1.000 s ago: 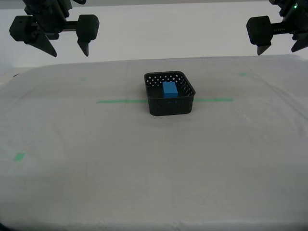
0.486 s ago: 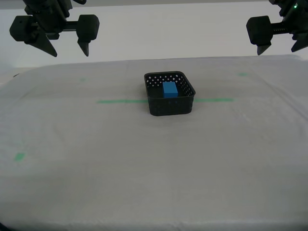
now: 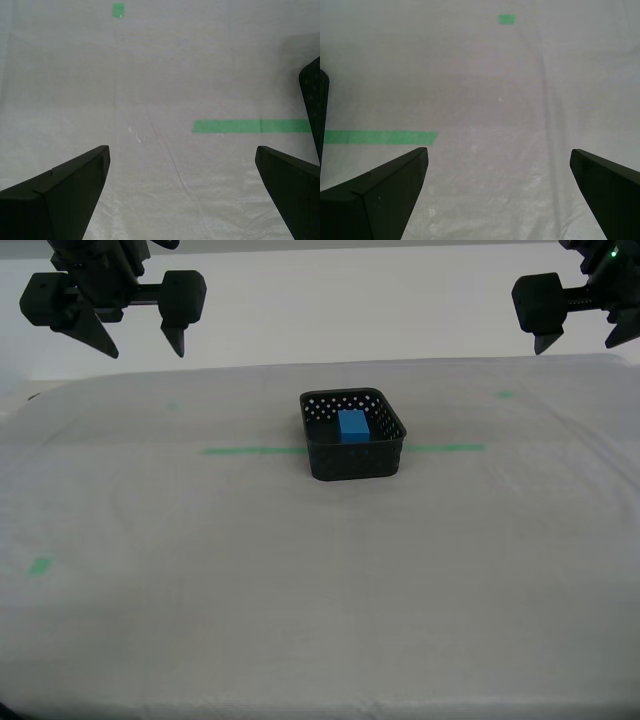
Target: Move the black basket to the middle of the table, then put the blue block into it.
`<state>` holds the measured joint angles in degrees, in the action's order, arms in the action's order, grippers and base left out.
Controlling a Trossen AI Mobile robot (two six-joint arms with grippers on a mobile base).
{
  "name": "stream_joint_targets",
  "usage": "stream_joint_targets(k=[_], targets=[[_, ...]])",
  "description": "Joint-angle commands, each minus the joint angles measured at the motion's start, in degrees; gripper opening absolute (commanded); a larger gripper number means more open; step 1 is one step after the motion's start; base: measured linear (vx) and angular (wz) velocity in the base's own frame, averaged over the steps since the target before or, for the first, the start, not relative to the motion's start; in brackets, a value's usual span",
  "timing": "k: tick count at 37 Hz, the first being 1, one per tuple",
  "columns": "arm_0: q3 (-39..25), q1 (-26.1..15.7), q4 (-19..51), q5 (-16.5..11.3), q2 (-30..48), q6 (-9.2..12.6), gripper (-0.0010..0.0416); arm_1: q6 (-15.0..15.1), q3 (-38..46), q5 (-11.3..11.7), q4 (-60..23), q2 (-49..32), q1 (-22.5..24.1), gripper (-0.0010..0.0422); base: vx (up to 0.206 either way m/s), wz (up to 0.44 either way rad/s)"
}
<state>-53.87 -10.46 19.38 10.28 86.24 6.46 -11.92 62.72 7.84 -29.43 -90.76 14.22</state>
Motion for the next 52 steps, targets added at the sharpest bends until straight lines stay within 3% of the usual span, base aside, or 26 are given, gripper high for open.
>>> stream_joint_targets(k=[1,52], targets=[[0.0,0.0,-0.1,-0.1,0.0,0.0,0.0399,0.1,0.0,0.1,0.0,0.0,0.0,0.04,0.0,0.0],[0.0,0.0,-0.1,-0.1,0.0,0.0,0.0398,0.1,0.0,0.1,0.0,0.0,0.0,0.04,0.0,0.0]])
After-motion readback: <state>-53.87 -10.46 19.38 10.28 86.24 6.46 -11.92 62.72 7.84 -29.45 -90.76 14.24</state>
